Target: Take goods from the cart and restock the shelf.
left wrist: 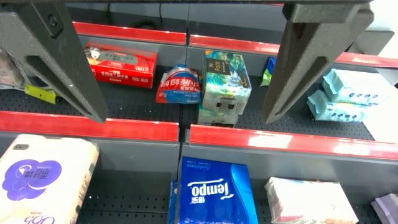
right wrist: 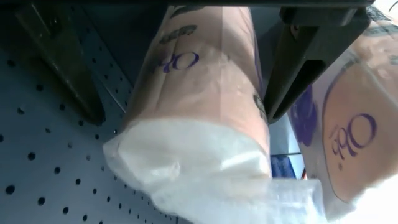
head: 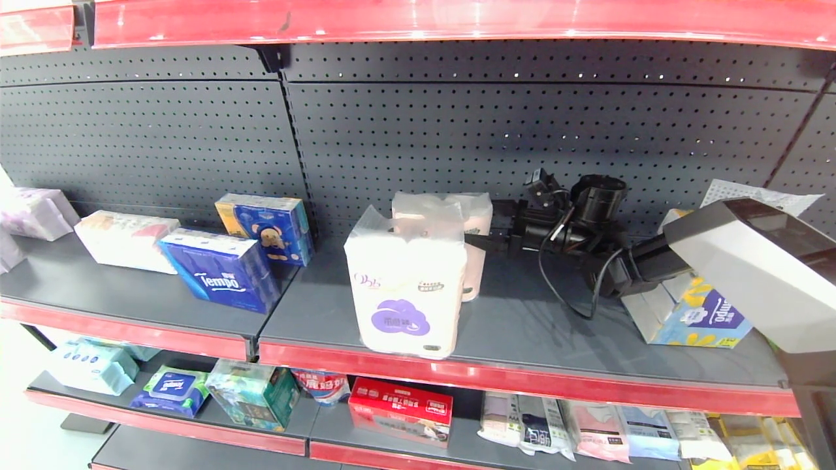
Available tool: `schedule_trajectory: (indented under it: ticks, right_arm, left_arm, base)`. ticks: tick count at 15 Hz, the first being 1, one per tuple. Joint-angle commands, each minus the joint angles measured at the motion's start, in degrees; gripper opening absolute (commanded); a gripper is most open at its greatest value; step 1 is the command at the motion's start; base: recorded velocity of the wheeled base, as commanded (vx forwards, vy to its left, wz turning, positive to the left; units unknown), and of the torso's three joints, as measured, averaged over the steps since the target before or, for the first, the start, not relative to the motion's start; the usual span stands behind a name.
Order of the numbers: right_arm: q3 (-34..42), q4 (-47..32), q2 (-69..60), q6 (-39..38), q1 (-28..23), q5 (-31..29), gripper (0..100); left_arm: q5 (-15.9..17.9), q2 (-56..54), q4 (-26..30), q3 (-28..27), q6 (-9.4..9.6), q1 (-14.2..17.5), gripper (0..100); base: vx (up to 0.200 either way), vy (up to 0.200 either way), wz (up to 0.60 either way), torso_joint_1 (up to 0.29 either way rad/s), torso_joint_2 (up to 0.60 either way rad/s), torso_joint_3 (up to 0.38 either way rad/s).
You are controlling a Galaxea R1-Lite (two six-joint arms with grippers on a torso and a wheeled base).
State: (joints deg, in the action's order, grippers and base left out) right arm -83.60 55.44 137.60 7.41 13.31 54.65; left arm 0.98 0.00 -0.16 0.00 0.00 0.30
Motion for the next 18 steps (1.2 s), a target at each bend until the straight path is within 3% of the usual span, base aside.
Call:
schedule_trajectory:
  ticks: [1, 18]
  right_arm:
    - [0.19, 0.02, -1.01, -0.12, 0.05, -0.07, 100]
    - [0.63, 0.02, -6.9, -2.93, 0.93, -2.88, 100]
  left_arm:
    - [-0.01, 0.0, -0.02, 0.0, 0.0, 0.05, 100]
    - [-0.01, 0.0, -0.02, 0.0, 0.0, 0.05, 100]
  base:
    - [0.0, 0.0, 0.0, 0.0, 0.0, 0.0]
    - [0.0, 0.0, 0.0, 0.0, 0.0, 0.0]
